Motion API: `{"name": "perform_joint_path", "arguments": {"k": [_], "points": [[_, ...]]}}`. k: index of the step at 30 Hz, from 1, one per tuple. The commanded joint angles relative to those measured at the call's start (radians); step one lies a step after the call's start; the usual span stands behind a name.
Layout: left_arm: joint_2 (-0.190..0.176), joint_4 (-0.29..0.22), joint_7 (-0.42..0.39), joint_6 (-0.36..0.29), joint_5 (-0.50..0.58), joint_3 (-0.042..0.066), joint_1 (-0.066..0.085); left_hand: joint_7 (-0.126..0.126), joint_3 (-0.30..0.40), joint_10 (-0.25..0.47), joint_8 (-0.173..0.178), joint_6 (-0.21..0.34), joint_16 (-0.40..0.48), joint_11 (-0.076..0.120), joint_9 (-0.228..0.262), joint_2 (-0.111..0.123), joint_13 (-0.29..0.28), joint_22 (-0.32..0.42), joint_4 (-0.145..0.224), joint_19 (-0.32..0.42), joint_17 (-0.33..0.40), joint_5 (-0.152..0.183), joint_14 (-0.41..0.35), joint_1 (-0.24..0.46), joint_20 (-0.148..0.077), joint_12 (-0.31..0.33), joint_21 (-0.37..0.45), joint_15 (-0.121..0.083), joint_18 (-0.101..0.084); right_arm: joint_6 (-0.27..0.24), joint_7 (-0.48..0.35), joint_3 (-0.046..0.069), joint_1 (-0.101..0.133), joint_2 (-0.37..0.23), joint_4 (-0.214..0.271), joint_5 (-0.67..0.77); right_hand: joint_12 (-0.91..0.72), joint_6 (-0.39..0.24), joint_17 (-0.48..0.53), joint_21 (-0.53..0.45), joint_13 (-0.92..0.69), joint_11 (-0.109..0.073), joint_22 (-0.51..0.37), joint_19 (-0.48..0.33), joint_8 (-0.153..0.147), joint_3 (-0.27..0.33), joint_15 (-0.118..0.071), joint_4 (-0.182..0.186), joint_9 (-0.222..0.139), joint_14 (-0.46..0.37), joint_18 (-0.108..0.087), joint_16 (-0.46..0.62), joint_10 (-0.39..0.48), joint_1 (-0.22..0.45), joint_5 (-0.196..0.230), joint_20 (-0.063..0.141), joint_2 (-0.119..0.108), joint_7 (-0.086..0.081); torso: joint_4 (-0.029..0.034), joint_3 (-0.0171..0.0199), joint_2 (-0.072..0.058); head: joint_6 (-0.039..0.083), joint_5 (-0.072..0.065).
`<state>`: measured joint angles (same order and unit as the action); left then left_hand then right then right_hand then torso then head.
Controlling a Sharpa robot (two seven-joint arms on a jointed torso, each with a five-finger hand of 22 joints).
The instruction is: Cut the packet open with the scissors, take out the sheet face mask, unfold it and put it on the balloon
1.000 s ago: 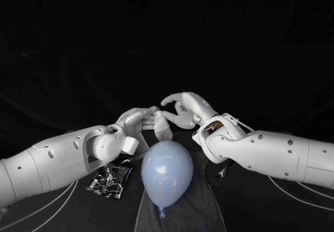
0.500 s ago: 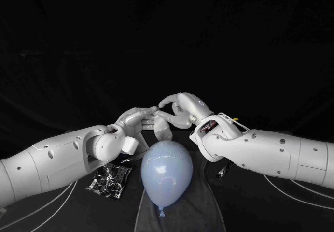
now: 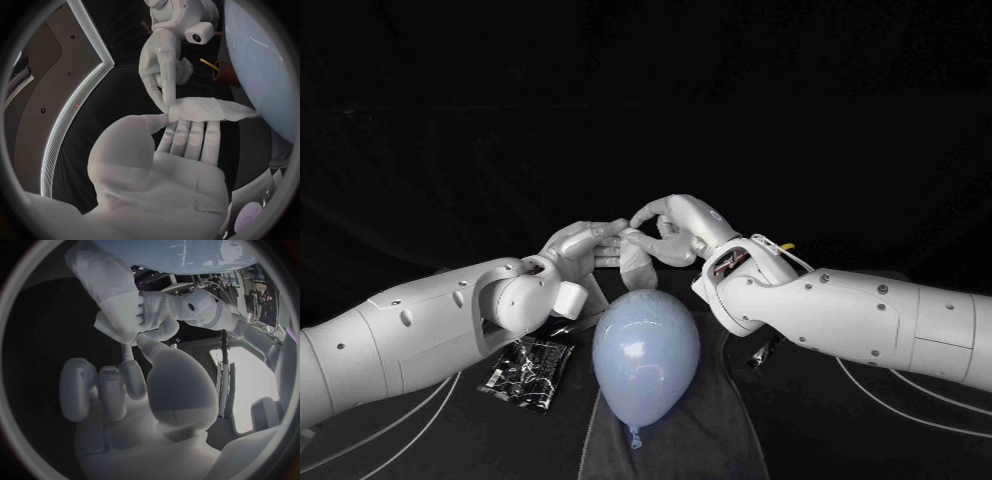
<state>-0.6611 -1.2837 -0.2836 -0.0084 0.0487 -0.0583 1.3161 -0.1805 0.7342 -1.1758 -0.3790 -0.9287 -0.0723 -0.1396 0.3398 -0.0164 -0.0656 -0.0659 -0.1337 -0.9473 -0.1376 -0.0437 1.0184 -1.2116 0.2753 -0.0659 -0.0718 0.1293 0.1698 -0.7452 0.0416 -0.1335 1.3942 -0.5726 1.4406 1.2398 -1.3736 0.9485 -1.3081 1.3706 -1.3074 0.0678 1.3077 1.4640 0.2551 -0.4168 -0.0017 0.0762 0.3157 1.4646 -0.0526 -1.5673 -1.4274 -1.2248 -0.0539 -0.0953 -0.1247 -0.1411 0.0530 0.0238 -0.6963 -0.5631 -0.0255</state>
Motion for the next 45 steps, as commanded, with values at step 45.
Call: {"name": "perform_joint_path", "arguments": {"k": [45], "points": [[0.002,-0.001,-0.011,0.016,-0.016,0.001,0.001,0.004,0.013,-0.008,-0.005,0.0,-0.004,0.003,0.001,-0.001,0.0,-0.001,0.002,-0.007,-0.001,-0.006,0.006,-0.011,-0.002,0.001,-0.006,-0.002,0.017,-0.027,-0.013,0.001,-0.002,0.007,-0.006,-0.026,-0.04,0.074,-0.263,0.029,-0.133,-0.061,0.216,0.045,0.145,-0.093,-0.053,-0.102,0.081,0.106,0.017,-0.003,-0.041,-0.097,0.005,0.042,0.063,0.059,-0.0004,0.0003,0.0,-0.001,0.001]]}}
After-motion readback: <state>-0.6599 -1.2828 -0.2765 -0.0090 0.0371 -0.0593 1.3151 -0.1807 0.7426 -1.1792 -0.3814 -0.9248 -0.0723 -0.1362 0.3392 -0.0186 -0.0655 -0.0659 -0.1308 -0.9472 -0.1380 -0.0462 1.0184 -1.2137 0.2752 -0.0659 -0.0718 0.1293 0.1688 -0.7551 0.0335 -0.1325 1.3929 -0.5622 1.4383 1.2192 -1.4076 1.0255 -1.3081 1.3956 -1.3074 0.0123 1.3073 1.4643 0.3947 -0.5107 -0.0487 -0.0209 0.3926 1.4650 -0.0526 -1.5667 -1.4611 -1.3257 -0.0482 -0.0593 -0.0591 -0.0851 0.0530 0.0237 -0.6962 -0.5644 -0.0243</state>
